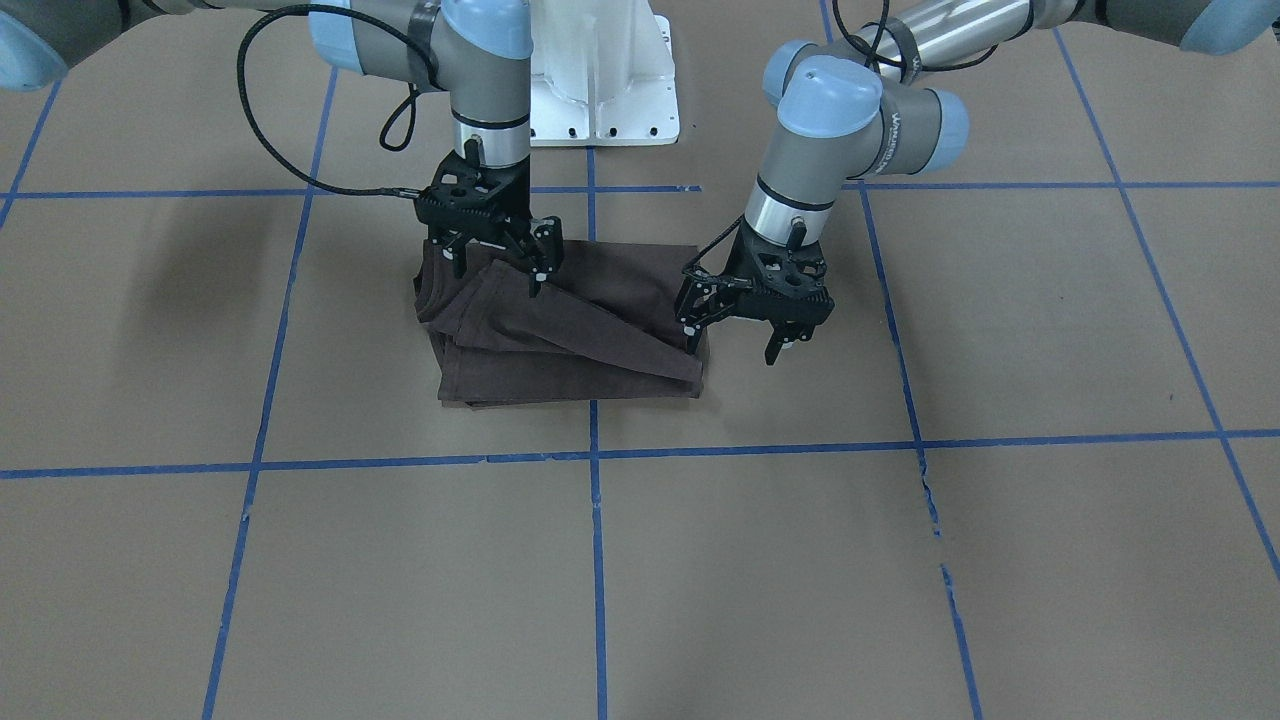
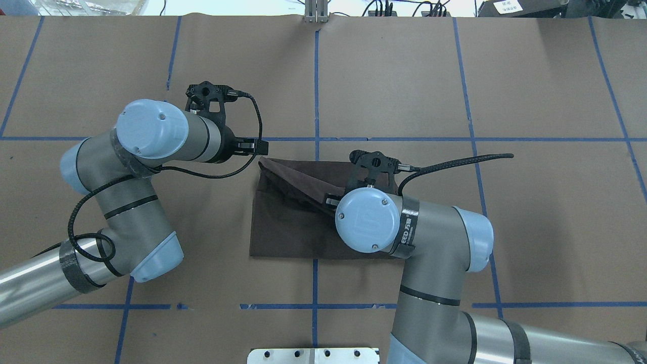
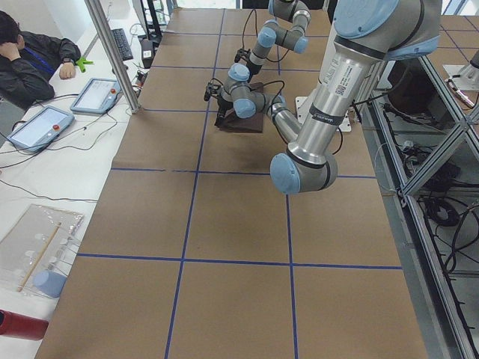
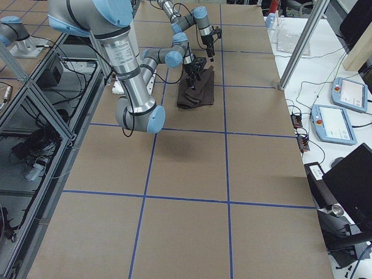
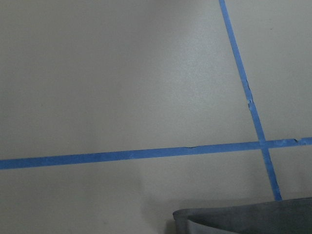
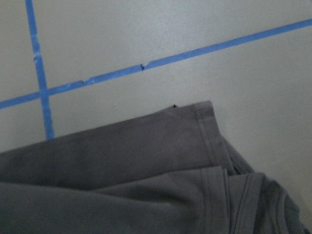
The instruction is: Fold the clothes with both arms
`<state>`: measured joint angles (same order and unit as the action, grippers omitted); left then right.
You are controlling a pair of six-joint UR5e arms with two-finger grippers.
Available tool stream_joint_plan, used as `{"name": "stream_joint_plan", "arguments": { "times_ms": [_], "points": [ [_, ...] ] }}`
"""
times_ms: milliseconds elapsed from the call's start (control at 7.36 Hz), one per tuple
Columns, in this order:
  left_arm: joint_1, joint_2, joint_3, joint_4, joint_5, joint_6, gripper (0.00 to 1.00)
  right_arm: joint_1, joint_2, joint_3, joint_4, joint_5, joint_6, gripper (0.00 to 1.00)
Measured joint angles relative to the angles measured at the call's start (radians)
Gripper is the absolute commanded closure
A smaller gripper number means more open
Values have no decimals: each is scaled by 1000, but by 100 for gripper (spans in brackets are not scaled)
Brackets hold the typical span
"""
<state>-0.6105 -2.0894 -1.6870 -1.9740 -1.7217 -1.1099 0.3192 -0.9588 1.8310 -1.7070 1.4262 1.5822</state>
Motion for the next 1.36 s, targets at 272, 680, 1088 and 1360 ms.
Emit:
{"name": "stream_joint_plan", "arguments": {
  "times_ms": [272, 680, 1088, 1360],
  "points": [
    [-3, 5, 1, -8, -4, 5, 0, -60, 4, -43, -5, -78, -104, 0],
    [-3, 7, 0, -9, -4, 4, 0, -71, 6, -95, -39, -107, -210, 0],
    [-3, 8, 0, -9, -4, 2, 0, -24, 6, -105, -57, -109, -323, 0],
    [-3, 9, -4, -9, -4, -3, 0, 58, 8, -136, -49, -104, -396, 0]
  ]
}}
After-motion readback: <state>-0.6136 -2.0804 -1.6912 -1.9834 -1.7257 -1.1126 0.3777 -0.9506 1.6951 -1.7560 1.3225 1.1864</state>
